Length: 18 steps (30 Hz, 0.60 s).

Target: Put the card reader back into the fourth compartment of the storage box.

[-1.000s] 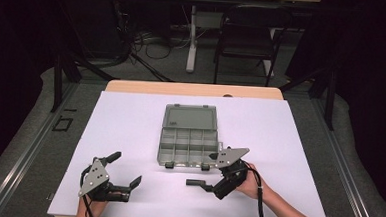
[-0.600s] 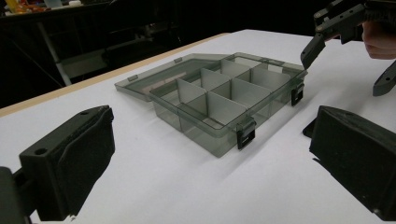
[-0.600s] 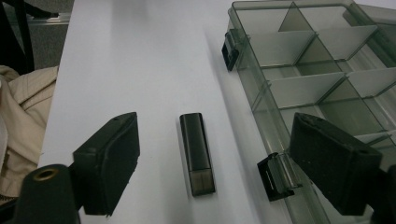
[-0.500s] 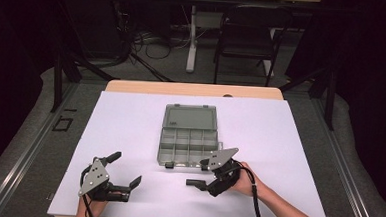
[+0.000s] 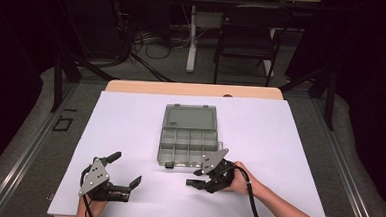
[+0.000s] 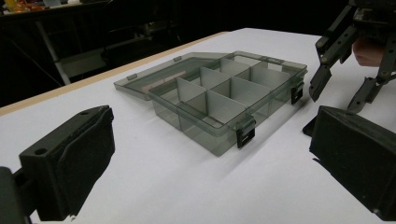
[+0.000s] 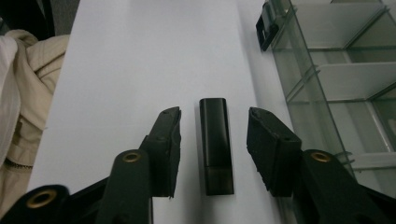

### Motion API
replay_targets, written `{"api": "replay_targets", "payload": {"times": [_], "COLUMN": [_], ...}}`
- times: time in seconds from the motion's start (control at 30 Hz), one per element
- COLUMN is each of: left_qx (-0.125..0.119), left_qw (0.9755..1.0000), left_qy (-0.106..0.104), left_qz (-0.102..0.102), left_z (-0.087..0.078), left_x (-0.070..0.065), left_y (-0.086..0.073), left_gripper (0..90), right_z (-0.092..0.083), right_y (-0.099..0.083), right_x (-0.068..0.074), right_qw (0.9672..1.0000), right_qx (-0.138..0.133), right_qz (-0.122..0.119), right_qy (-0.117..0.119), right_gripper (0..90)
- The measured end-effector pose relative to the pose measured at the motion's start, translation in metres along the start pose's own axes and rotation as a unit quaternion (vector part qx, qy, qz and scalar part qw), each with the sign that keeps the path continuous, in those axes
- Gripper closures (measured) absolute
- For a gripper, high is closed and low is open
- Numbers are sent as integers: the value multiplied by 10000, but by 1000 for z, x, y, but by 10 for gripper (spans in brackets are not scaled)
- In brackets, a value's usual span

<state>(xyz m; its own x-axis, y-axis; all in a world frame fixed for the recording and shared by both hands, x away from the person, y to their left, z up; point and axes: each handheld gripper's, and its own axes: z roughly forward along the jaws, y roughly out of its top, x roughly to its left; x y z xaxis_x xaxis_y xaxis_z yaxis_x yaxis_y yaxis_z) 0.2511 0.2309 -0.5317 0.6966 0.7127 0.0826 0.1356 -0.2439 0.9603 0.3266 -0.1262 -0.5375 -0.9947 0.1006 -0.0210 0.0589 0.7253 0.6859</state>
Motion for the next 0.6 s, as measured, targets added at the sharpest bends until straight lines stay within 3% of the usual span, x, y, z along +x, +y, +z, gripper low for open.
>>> {"api": "replay_targets", "payload": {"times": [0.23,0.6], "left_qx": [4,20], "left_qw": [10000,10000], "left_qy": [-2,-23], "left_qz": [12,-2], "left_z": [0,0], "left_x": [0,0], "left_y": [0,0], "left_gripper": [2,2], "right_z": [6,12], "right_y": [-5,-12], "right_x": [-4,-7], "right_qw": [9999,9998], "right_qx": [87,164], "right_qz": [29,47], "right_qy": [80,117], "right_gripper": [635,677]}}
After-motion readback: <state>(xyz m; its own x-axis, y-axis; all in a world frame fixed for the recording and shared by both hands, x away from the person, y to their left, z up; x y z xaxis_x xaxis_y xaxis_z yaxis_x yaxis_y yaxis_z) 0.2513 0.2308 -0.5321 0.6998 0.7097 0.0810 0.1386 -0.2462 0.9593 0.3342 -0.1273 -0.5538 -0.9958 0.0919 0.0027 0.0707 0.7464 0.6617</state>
